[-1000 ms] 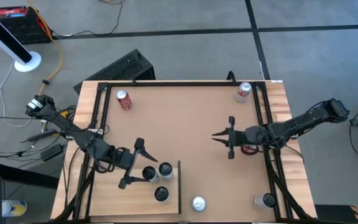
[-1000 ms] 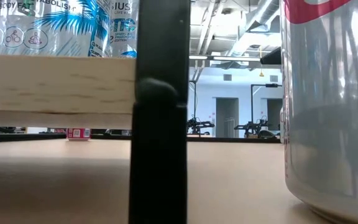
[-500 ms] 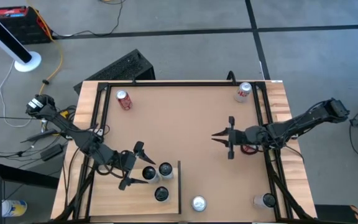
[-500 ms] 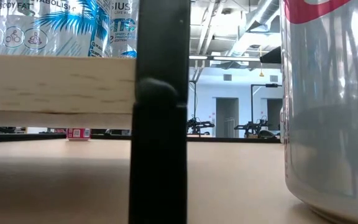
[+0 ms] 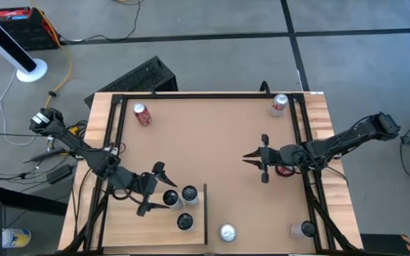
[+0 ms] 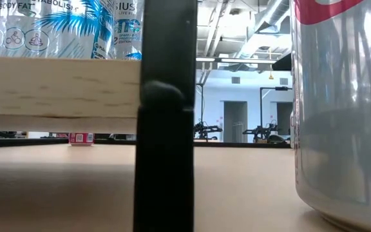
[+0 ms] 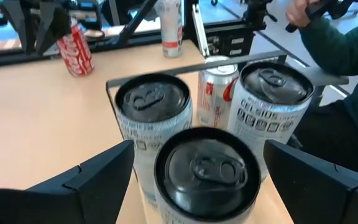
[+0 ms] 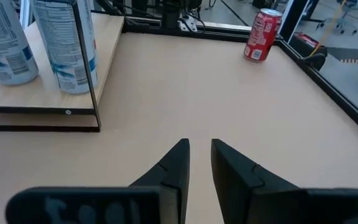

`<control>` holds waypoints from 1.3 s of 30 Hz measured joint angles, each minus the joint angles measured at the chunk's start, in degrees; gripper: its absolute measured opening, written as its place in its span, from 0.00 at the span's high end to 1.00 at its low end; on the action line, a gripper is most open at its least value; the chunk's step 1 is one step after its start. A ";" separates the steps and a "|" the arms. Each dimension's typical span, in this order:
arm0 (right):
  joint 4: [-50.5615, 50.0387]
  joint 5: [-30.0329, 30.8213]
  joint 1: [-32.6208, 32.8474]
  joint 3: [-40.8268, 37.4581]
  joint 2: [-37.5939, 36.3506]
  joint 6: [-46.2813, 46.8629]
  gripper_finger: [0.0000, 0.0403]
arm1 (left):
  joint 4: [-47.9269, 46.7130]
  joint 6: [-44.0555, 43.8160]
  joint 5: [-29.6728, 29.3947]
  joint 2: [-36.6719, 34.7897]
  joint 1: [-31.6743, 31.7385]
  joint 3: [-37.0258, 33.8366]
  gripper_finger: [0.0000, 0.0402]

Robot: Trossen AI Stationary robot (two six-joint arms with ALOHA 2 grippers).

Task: Place canned beverage on shelf
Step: Put the top white and pink soda can on the shelf

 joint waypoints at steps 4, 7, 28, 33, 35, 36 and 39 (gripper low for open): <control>0.00 0.00 0.00 0.00 0.00 0.39 0.78 | -0.99 -1.45 0.00 1.07 0.00 0.00 0.15; 0.00 0.00 0.02 0.00 0.00 0.48 0.78 | -0.36 -1.43 0.39 2.81 0.02 0.00 0.15; 0.00 -0.42 0.02 0.00 0.02 0.42 0.78 | -0.03 -0.86 -0.76 5.17 0.02 -0.02 0.15; 0.00 -0.42 0.02 0.00 0.02 0.40 0.78 | -0.44 -1.01 0.44 5.16 0.02 -0.02 0.24; 0.00 -0.42 0.02 0.00 0.02 0.41 0.78 | -0.49 -1.02 0.48 5.16 0.02 -0.02 0.31; 0.00 -0.41 0.02 0.00 0.02 0.41 0.78 | -0.51 -1.01 0.46 5.16 0.02 -0.02 0.34; 0.00 -0.42 0.02 0.00 0.02 0.41 0.78 | -0.58 -1.03 0.52 5.16 0.02 -0.02 0.41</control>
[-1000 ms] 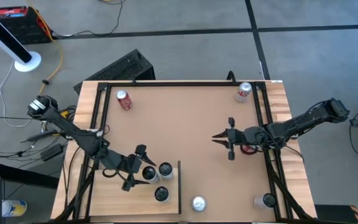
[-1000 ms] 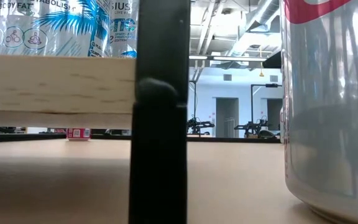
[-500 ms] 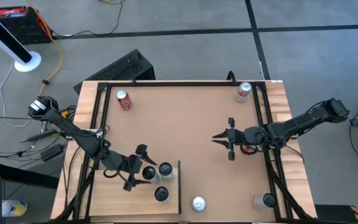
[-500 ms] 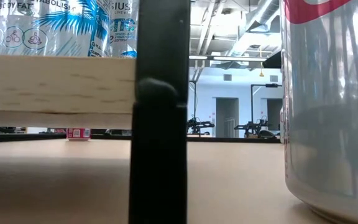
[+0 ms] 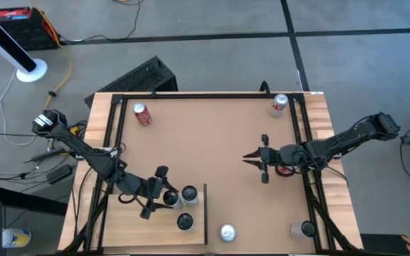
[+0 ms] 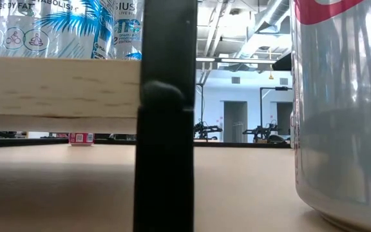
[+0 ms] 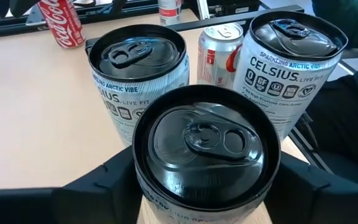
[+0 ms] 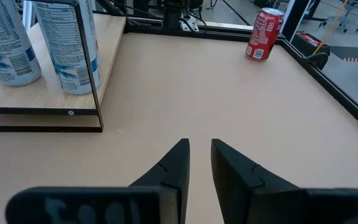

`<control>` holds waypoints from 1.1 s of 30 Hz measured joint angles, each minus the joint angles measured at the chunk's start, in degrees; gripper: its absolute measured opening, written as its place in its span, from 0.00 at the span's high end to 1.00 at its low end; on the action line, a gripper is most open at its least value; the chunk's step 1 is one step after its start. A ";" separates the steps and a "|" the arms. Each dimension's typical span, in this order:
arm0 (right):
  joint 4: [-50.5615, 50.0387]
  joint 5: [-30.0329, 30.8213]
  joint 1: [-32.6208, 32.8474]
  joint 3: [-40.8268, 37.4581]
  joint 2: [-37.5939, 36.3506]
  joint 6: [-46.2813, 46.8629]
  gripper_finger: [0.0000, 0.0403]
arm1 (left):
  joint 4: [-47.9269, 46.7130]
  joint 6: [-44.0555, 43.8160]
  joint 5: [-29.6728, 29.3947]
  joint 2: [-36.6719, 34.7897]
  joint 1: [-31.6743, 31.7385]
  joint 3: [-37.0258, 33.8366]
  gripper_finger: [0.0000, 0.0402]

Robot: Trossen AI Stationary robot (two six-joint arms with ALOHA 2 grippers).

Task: Place canned beverage on shelf
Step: Put the top white and pink soda can on the shelf

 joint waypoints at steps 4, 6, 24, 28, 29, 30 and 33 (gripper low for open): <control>-0.02 0.02 0.00 0.00 0.00 0.02 0.78 | -0.48 -0.01 0.00 -0.04 0.00 0.04 0.42; -0.02 0.02 0.00 0.00 0.00 0.02 0.78 | -0.58 -0.01 -0.02 -0.08 0.00 0.04 0.42; 0.82 0.07 -0.02 0.01 2.89 0.16 0.78 | -8.84 -3.63 -1.45 -5.26 -1.68 0.04 0.38; 1.86 0.08 -0.02 0.00 4.10 0.15 0.78 | -9.22 -3.61 -1.19 -5.25 -1.75 0.04 0.38; 1.62 0.07 -0.02 0.00 4.19 0.15 0.78 | -9.32 -3.59 -0.65 -5.27 -1.73 0.04 0.38; 1.54 0.07 -0.02 0.00 4.20 0.15 0.78 | -9.43 -3.59 -0.18 -5.26 -1.69 0.07 0.37; 1.89 0.07 -0.02 0.00 4.15 0.15 0.78 | -9.82 -3.59 -0.38 -5.27 -1.75 0.11 0.37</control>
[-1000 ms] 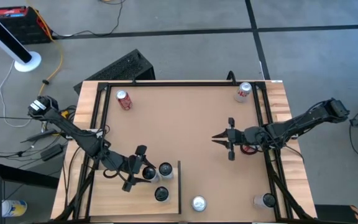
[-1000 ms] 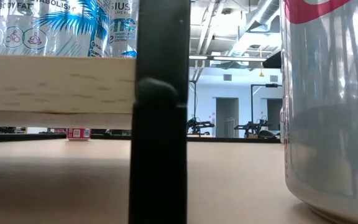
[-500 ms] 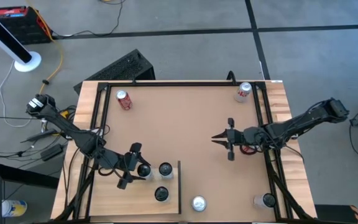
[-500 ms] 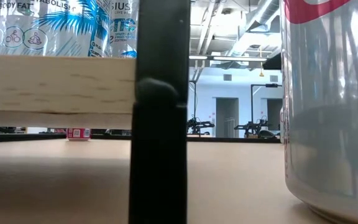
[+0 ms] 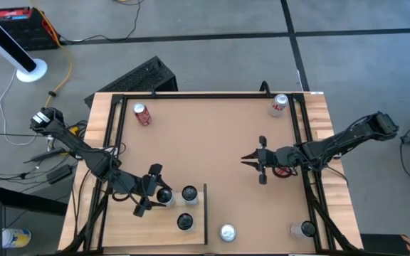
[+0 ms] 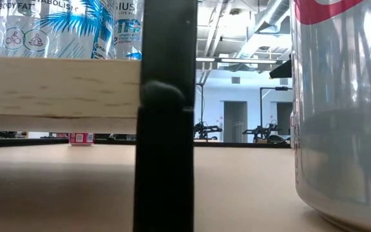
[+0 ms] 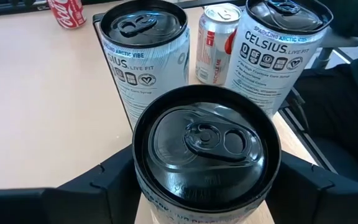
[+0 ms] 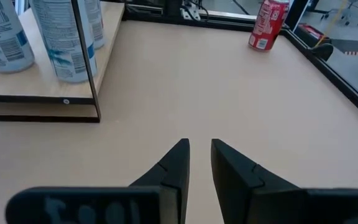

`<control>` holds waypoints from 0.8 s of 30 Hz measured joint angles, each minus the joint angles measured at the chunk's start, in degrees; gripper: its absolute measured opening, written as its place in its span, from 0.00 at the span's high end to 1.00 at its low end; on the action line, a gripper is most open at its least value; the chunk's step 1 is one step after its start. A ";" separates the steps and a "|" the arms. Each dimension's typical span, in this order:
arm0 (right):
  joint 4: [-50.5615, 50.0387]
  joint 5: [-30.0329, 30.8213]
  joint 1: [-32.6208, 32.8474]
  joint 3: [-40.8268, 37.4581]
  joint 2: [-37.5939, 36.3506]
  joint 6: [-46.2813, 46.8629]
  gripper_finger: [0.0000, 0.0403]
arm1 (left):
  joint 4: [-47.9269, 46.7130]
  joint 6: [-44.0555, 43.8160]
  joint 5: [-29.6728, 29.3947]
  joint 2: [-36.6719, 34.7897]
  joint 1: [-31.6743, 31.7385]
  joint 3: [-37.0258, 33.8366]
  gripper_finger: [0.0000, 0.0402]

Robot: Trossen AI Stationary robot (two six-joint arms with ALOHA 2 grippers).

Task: Place canned beverage on shelf
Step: Put the top white and pink soda can on the shelf

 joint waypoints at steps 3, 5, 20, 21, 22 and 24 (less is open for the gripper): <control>0.01 0.02 0.00 0.00 -0.09 0.00 0.78 | -0.13 -0.02 -0.32 0.00 0.00 0.02 0.35; -0.01 0.02 0.00 0.00 -0.11 -0.02 0.78 | -0.24 -0.01 -0.41 0.00 0.00 0.02 0.34; 1.17 -0.07 0.00 0.00 -0.11 -0.13 0.78 | -0.16 -0.18 -0.40 0.07 0.02 0.00 0.31; 1.17 -0.37 0.00 0.00 -0.11 -0.13 0.78 | -0.16 -0.24 -0.43 0.07 0.02 0.00 0.31; 1.17 -0.66 0.00 0.00 -0.11 -0.13 0.78 | -0.16 -0.25 -0.63 0.07 0.02 0.00 0.30; 1.15 -0.76 0.00 0.00 -0.11 -0.15 0.78 | -0.16 -0.26 -1.10 0.09 0.02 -0.02 0.30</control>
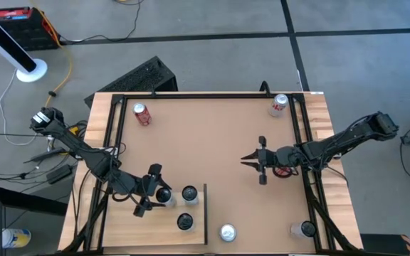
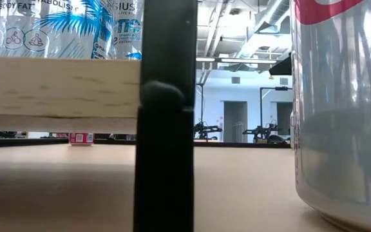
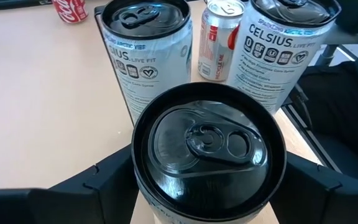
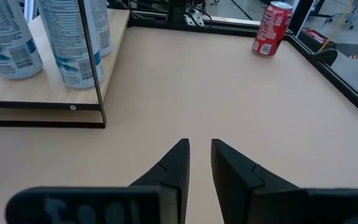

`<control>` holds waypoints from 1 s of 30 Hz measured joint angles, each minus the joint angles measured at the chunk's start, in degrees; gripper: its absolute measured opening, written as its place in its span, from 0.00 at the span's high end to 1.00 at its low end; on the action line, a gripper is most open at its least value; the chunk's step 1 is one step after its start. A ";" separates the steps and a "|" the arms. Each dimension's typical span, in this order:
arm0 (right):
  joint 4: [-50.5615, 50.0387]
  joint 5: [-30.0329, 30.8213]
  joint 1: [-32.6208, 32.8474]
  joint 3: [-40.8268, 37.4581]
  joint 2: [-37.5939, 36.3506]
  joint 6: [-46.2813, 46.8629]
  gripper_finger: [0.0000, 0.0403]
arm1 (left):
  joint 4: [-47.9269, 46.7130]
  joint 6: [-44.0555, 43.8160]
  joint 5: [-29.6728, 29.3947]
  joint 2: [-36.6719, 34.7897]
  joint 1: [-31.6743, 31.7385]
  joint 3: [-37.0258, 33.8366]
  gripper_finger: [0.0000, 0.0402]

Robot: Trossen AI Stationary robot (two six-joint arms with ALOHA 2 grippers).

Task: Place canned beverage on shelf
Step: Put the top white and pink soda can on the shelf, then put the white and pink soda can on the shelf aligned with the other white and pink soda can

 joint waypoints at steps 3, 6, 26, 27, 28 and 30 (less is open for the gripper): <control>-0.01 -0.02 0.00 0.00 0.00 0.02 0.78 | 0.00 0.00 -0.37 0.00 0.00 -0.02 0.28; 0.00 -0.07 0.00 0.00 0.00 0.02 0.78 | -0.01 -0.41 -1.43 0.00 0.00 -0.04 0.25; -0.02 -0.33 0.00 0.00 0.00 0.04 0.78 | -6.15 2.71 -1.14 -4.96 0.02 4.32 0.18; -0.02 -0.33 0.00 0.00 0.00 0.04 0.78 | -6.31 2.82 -1.11 -5.49 0.02 4.48 0.18; -0.02 -0.35 0.00 0.00 0.00 0.04 0.78 | -6.43 2.83 -0.97 -6.11 0.02 4.57 0.18; -0.02 -0.33 0.00 0.00 0.00 0.04 0.78 | -6.49 3.70 -0.92 -7.23 0.02 4.74 0.18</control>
